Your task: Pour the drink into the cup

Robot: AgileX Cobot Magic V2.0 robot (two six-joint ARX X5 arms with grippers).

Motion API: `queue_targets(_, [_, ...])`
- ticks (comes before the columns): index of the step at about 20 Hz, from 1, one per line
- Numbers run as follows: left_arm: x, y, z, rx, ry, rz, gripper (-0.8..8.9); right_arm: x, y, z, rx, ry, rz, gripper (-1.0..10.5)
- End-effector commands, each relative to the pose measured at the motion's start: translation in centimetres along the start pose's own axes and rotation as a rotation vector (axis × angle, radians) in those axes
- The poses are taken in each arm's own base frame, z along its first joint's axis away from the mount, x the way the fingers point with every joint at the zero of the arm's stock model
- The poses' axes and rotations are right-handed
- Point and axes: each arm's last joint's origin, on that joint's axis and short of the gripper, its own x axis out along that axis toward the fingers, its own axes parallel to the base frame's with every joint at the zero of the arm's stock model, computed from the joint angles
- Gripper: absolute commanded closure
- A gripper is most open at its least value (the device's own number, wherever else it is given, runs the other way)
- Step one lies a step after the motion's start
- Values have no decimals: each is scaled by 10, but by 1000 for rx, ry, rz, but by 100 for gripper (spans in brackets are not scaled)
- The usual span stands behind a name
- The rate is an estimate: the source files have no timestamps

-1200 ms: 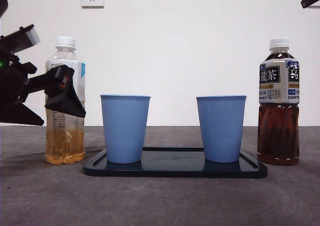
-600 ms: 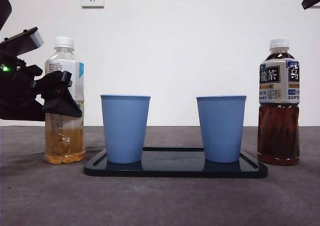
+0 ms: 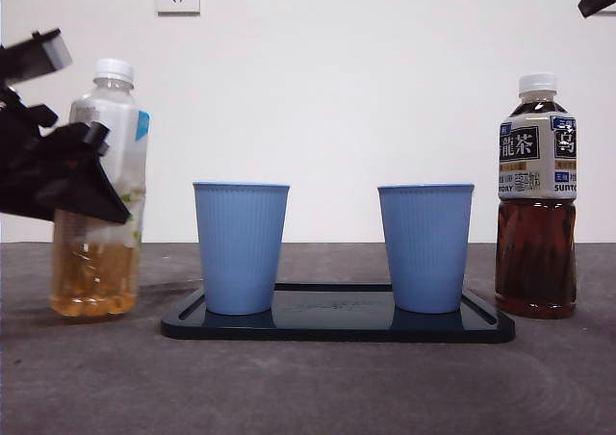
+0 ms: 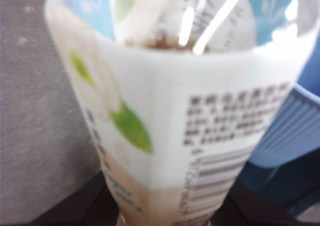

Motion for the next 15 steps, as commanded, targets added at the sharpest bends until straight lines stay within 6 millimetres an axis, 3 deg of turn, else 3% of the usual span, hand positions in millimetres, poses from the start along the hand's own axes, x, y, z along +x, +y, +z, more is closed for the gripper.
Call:
queue_targets(1, [-13,1,31,157,-14,36,669,-2,4,3,-35,15,87,501])
queue_targets(10, [-59,-7,102,540,223,189,672,-3,10,0,-42,68,293,501])
queue_targets(15, [-74,-17,123,744,320,329,672,-4,12,0,-49,77,355,501])
